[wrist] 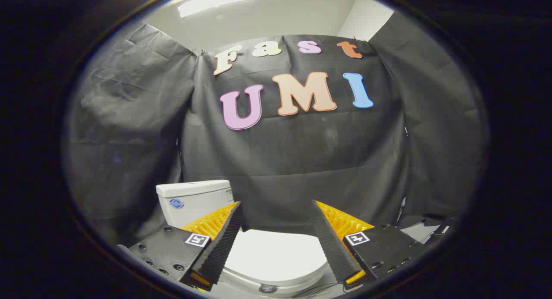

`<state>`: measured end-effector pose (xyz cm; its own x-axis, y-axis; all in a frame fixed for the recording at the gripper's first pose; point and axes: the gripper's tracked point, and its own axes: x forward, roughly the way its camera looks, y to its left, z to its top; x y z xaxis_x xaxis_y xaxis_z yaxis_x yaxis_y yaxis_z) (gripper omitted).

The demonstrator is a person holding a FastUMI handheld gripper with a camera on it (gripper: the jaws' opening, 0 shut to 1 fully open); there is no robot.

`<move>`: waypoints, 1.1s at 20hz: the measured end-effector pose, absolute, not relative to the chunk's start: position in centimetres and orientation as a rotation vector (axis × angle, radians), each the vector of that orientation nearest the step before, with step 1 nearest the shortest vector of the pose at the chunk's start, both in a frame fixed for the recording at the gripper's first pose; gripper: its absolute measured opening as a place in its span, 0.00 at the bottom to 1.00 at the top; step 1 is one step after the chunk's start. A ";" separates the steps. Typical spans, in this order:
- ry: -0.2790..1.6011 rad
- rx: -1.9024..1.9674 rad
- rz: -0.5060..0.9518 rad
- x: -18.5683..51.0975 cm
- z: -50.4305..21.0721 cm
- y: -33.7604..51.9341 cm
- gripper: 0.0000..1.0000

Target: Open the toilet lid.

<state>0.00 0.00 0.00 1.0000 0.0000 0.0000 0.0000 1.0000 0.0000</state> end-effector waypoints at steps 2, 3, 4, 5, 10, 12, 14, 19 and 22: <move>0.013 0.010 -0.002 -1.2 -1.0 1.1 0.98; 0.024 0.005 -0.006 -2.0 -1.6 1.5 0.98; 0.038 0.001 -0.013 -2.6 -2.3 1.5 0.98; 0.047 -0.003 -0.020 -3.5 -2.7 1.6 0.98; 0.069 0.036 -0.036 -6.5 -3.9 2.8 0.98; 0.084 0.026 -0.021 -7.6 -4.9 3.7 0.98; 0.084 -0.010 -0.009 -8.0 -5.8 4.3 0.98; 0.083 -0.090 0.083 -7.5 -7.2 6.4 0.98; 0.091 -0.079 0.092 -6.5 -7.7 6.4 0.98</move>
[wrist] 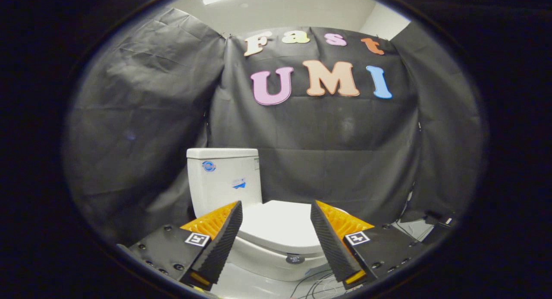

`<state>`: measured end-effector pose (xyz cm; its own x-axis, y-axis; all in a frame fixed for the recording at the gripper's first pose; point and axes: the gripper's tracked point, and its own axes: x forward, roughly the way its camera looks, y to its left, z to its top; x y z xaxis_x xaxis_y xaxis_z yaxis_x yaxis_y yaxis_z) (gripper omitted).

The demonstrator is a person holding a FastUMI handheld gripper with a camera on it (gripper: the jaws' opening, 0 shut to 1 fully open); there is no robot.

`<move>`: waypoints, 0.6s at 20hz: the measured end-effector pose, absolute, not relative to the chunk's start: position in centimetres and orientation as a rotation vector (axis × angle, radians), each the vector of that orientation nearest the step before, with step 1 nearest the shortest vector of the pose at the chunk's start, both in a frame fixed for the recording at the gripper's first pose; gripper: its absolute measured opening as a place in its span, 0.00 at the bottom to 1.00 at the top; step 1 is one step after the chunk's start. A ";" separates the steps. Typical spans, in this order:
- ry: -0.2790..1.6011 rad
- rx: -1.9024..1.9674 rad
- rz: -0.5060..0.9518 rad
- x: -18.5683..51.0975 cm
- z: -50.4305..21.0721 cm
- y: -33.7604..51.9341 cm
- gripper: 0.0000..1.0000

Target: Open the toilet lid.

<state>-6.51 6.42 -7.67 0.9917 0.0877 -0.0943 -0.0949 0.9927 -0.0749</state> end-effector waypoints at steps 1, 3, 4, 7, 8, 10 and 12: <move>0.087 -0.060 0.086 -6.3 -7.5 6.4 0.98; 0.083 -0.038 0.079 -5.8 -7.6 6.5 0.98; 0.084 -0.038 0.076 -5.7 -7.9 6.5 0.98; 0.095 -0.043 0.081 -5.5 -8.7 7.1 0.98; 0.103 -0.043 0.081 -5.3 -9.2 7.3 0.98; 0.120 -0.024 0.081 -4.9 -9.9 7.8 0.98; 0.134 -0.006 0.079 -4.5 -10.7 8.2 0.98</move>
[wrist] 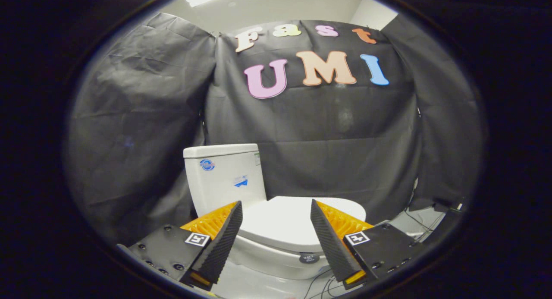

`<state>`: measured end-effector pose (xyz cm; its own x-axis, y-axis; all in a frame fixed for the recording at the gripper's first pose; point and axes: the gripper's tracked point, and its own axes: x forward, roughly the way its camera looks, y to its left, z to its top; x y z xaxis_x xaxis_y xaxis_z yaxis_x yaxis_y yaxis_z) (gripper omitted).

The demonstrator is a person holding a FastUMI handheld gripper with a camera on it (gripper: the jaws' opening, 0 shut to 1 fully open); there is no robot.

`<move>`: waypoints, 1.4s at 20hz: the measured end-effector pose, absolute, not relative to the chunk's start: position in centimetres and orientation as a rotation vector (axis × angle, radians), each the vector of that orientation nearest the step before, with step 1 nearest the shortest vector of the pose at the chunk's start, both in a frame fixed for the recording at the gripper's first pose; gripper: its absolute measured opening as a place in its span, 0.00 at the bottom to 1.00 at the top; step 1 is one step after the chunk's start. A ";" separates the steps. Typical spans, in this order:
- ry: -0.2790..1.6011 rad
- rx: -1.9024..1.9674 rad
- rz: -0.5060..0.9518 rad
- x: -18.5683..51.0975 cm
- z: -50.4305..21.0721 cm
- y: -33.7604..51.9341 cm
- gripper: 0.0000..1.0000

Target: Open the toilet lid.

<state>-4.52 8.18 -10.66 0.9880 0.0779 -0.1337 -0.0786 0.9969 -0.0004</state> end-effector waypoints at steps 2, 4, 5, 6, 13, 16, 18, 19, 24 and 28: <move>0.143 0.007 0.074 -4.0 -11.2 8.4 0.98; 0.173 0.021 0.052 -3.4 -12.5 8.3 0.98; 0.208 0.037 0.038 -3.3 -13.5 8.1 0.98; 0.243 0.058 0.024 -3.3 -14.7 7.9 0.98; 0.428 0.274 -0.089 -2.2 -20.9 5.5 0.98; 0.470 0.334 -0.130 -2.3 -23.0 4.4 0.99; 0.494 0.377 -0.157 -2.2 -24.2 3.7 0.99; 0.502 0.403 -0.170 -2.1 -24.7 3.4 0.99; 0.535 0.589 -0.218 -2.3 -27.3 2.2 0.99; 0.505 0.773 -0.238 -2.2 -27.7 1.8 0.96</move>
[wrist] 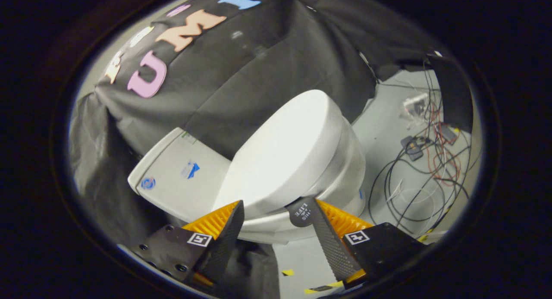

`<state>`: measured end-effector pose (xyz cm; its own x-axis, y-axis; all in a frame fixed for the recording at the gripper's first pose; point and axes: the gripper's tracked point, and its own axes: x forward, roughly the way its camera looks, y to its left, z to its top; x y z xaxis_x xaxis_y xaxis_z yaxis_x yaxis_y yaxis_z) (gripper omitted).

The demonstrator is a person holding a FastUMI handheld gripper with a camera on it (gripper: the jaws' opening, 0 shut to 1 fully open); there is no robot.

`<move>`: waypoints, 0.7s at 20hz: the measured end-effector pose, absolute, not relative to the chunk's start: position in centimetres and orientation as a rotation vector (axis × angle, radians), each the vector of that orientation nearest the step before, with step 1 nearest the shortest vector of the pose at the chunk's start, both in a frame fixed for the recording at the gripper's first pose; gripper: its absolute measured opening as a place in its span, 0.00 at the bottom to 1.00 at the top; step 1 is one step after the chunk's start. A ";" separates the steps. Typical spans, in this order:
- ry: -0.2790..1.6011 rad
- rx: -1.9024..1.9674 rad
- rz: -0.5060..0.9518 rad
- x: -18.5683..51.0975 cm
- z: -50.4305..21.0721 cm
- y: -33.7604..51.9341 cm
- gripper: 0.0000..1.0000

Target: Open the toilet lid.

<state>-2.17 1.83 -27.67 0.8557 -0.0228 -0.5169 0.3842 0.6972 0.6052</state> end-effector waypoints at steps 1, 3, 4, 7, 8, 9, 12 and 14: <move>0.510 0.788 -0.265 -2.6 -27.8 1.3 0.90; 0.485 0.823 -0.302 -2.8 -28.0 0.2 0.84; 0.490 0.820 -0.338 -3.0 -28.8 -0.4 0.84; 0.560 0.885 -0.345 -3.8 -31.1 -0.2 0.84; 0.557 0.932 -0.319 -3.4 -31.1 0.3 0.84; 0.554 0.969 -0.295 -3.1 -31.1 0.6 0.85; 0.518 1.068 -0.225 -1.8 -30.9 2.0 0.61; 0.505 1.159 -0.193 -1.3 -30.9 2.5 0.46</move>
